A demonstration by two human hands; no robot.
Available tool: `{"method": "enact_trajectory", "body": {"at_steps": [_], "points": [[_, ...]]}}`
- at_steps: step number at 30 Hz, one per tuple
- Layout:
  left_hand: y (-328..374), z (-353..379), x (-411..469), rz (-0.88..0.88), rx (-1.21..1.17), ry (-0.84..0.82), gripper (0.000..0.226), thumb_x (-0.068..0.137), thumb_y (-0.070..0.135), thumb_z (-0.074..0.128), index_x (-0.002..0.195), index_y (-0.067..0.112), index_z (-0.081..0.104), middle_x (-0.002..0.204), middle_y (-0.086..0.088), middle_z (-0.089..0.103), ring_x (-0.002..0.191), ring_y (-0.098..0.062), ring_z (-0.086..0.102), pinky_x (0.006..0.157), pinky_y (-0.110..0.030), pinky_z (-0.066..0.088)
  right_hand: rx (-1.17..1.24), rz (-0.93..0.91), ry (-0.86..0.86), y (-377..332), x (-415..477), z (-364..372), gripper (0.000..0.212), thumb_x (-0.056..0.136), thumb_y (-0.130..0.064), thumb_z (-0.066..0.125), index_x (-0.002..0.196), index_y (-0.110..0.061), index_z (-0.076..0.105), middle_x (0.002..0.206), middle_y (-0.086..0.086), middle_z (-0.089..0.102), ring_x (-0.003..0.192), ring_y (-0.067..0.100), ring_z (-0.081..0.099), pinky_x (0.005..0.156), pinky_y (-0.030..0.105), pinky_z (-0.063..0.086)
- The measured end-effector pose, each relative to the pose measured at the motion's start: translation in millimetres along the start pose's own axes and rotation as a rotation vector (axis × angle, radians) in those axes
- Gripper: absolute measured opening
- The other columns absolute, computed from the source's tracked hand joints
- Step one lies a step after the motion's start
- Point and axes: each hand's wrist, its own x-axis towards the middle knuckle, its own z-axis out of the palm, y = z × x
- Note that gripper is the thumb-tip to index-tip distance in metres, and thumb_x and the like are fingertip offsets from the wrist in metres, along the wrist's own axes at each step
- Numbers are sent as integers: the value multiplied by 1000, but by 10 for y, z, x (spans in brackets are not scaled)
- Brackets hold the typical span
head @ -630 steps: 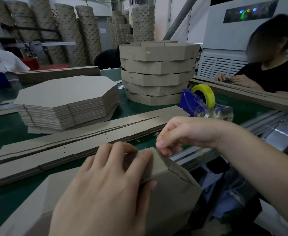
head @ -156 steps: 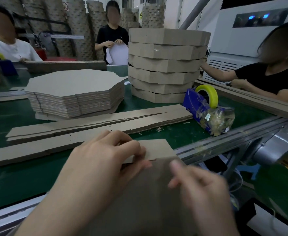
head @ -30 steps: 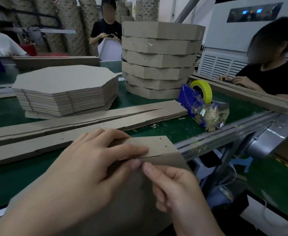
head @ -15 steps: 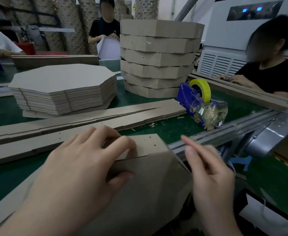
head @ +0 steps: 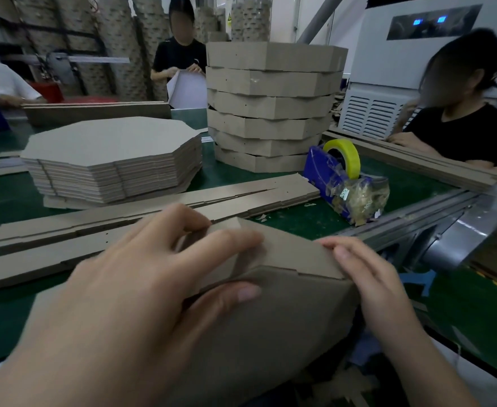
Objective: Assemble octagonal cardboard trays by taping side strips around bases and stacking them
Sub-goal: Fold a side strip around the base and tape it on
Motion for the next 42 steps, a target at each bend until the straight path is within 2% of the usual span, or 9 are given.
{"method": "enact_trajectory", "body": {"at_steps": [6, 9, 13, 23, 27, 32, 34, 37, 42], "points": [[-171, 72, -126, -70, -152, -124, 37, 81, 71, 39, 116, 65, 49, 105, 25, 49, 82, 1, 57, 56, -32, 54, -49, -71, -25, 38, 46, 121, 17, 88, -30, 50, 88, -23, 65, 83, -1, 62, 77, 14, 57, 65, 16, 42], [-122, 89, -30, -30, -52, -148, 35, 83, 67, 39, 111, 60, 58, 108, 23, 54, 87, -3, 61, 62, -29, 54, -47, -105, -77, -2, 58, 224, 13, 87, -33, 54, 88, -25, 64, 81, -5, 62, 74, 7, 57, 64, 12, 42], [-10, 164, 125, 26, 83, -144, 35, 86, 55, 39, 103, 50, 69, 97, 12, 62, 81, -13, 63, 60, -12, 33, -62, -143, -171, -81, 129, 275, 16, 84, -42, 56, 89, -28, 61, 83, -19, 61, 81, -2, 57, 71, 8, 40], [-99, 287, 109, 81, 84, -94, 35, 86, 53, 42, 104, 47, 71, 99, 6, 65, 83, -18, 64, 58, -28, 46, -58, -72, -257, -30, 143, 251, 15, 87, -36, 53, 92, -23, 59, 81, -17, 58, 79, -2, 54, 72, 13, 41], [-116, 317, 128, 99, 89, -72, 34, 86, 50, 43, 103, 44, 72, 100, 6, 68, 81, -21, 64, 57, -30, 48, -71, -11, -394, -67, 270, 85, 25, 87, -42, 52, 105, -29, 64, 97, -20, 64, 93, -5, 58, 79, 9, 42], [-166, 323, 151, 84, 90, -68, 35, 87, 50, 42, 106, 43, 71, 98, 6, 66, 81, -21, 63, 58, -25, 42, -222, 14, 317, 91, 1018, -538, 10, 92, -31, 60, 84, -33, 66, 88, -10, 67, 76, -2, 59, 73, 25, 47], [-159, 334, 149, 86, 89, -61, 35, 88, 50, 42, 106, 44, 71, 99, 7, 66, 81, -20, 62, 60, -24, 40, -452, 103, 467, 242, 1426, -859, 10, 93, -33, 57, 87, -29, 64, 100, -3, 65, 89, 9, 58, 80, 31, 45], [-148, 344, 141, 85, 90, -58, 35, 88, 50, 42, 107, 44, 71, 99, 7, 65, 82, -20, 62, 61, -24, 39, -575, 430, 251, 478, 1839, -1119, 28, 93, -45, 51, 85, -24, 67, 91, 2, 59, 76, 20, 52, 71, 34, 42], [-149, 347, 152, 89, 85, -53, 36, 89, 49, 41, 106, 42, 72, 100, 6, 66, 83, -22, 62, 61, -26, 42, -193, 681, 174, 529, 1997, -1196, 16, 86, -26, 65, 73, -16, 67, 66, -4, 53, 49, 7, 27, 44, 19, 26]]}}
